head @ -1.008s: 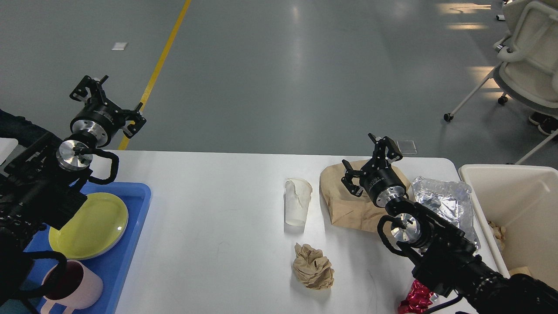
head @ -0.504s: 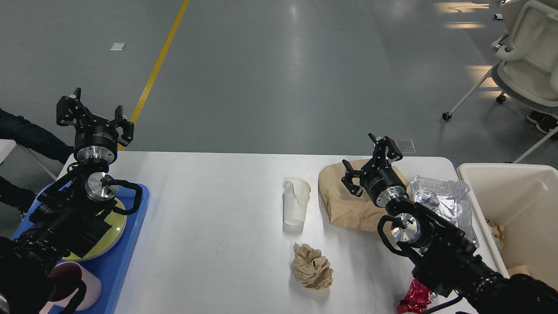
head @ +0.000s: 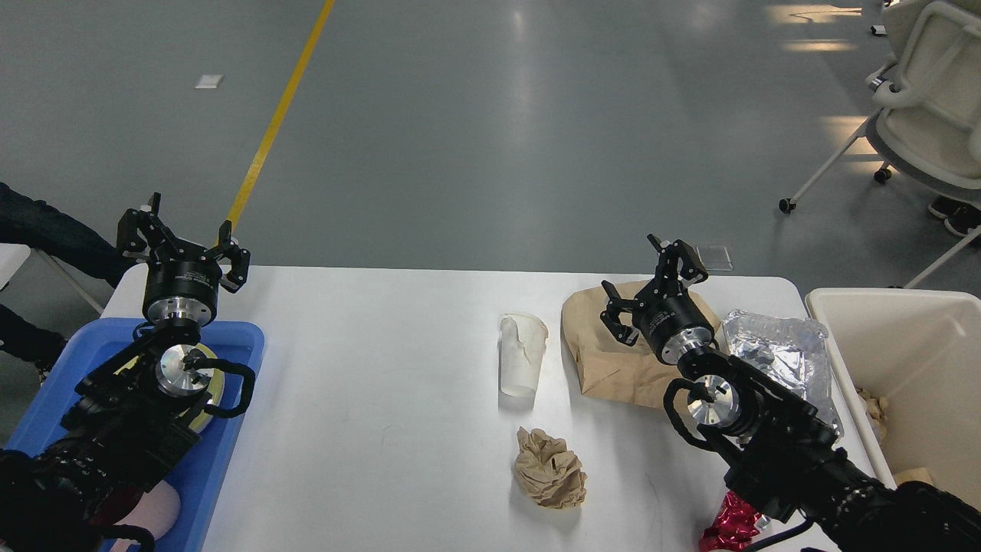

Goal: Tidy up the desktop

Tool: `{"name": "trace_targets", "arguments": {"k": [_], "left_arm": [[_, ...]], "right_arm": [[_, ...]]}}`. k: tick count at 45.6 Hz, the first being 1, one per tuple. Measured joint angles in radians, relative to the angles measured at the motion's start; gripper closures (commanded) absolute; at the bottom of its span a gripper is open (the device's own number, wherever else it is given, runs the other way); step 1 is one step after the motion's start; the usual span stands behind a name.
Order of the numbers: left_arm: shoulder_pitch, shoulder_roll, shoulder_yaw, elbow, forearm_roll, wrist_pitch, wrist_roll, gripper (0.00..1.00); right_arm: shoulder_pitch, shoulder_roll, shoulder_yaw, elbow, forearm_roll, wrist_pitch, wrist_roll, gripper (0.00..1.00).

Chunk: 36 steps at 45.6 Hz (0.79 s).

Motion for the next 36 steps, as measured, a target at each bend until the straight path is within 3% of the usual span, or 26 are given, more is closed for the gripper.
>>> {"name": "trace_targets", "arguments": {"k": [36], "left_arm": [[0.003,-0.001,0.0,0.0,0.0,-0.012,0.0,0.04]], "right_arm": [[0.0,0.0,0.0,0.0,0.0,0.0,0.0,0.0]]}}
